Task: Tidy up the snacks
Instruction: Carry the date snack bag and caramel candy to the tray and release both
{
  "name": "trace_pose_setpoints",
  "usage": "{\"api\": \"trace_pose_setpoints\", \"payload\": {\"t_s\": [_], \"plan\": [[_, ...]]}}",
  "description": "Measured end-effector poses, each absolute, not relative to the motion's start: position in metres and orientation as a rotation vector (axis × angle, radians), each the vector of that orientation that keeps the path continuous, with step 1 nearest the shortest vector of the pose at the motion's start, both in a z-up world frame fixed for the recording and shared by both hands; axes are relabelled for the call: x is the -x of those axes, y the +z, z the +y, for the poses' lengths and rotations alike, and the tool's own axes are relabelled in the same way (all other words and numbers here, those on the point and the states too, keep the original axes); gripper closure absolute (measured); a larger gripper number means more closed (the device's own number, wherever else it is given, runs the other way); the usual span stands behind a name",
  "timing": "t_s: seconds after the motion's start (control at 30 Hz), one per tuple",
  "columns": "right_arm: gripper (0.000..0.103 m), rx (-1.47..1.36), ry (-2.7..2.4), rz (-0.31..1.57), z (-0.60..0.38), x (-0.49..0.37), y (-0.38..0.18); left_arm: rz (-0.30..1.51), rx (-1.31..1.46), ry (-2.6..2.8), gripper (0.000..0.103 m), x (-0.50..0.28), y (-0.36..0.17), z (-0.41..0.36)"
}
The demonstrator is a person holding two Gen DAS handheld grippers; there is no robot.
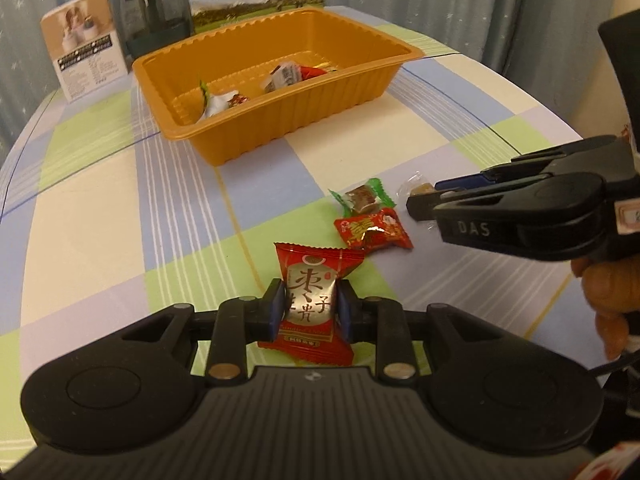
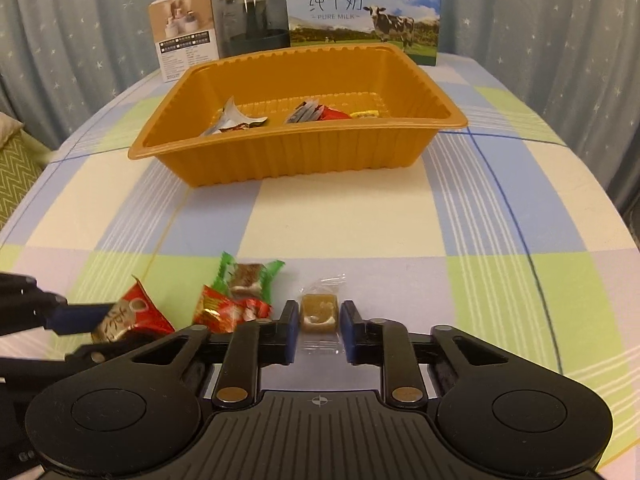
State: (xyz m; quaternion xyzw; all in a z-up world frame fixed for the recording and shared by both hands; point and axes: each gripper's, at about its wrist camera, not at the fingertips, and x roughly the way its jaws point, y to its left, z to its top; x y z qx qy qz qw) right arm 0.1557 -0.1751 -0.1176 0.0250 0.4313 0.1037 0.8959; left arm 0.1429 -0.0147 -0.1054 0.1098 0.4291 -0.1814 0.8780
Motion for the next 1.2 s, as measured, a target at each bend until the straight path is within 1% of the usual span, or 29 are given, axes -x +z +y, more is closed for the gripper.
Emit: {"api": "trace_pose_setpoints", "payload": {"t_s": [0.1, 0.13, 0.17, 0.23, 0.5, 0.6, 0.63, 0.77, 1.2], "plan": [[0.081, -0.057, 0.212, 0.893, -0.179, -0.150, -0.116, 0.881, -0.234, -0.382, 0.078, -0.141, -0.106, -0.015], [0.081, -0.064, 0.204, 0.895, -0.181, -0.148, -0.116, 0.873, -0.234, -0.383, 0.076, -0.141, -0.106, -0.015], [0.081, -0.076, 0.195, 0.895, -0.183, -0.146, -0.116, 0.865, -0.236, -0.386, 0.071, -0.140, -0.106, -0.015], [0.081, -0.100, 0.171, 0.898, -0.189, -0.143, -0.114, 0.853, -0.242, -0.396, 0.069, -0.140, -0.105, -0.016], [0.081, -0.141, 0.135, 0.897, -0.201, -0.130, -0.109, 0.861, -0.213, -0.400, 0.069, -0.147, -0.106, -0.013], [0.081, -0.144, 0.134, 0.898, -0.201, -0.127, -0.107, 0.883, -0.186, -0.394, 0.069, -0.150, -0.109, -0.010], [0.081, -0.145, 0.133, 0.898, -0.201, -0.126, -0.106, 0.889, -0.178, -0.390, 0.076, -0.150, -0.109, -0.009], [0.081, -0.153, 0.133, 0.887, -0.201, -0.120, -0.100, 0.873, -0.139, -0.373, 0.080, -0.144, -0.103, -0.005], [0.081, -0.153, 0.152, 0.816, -0.194, -0.104, -0.062, 0.777, -0.051, -0.290, 0.080, -0.114, -0.058, 0.005]]}}
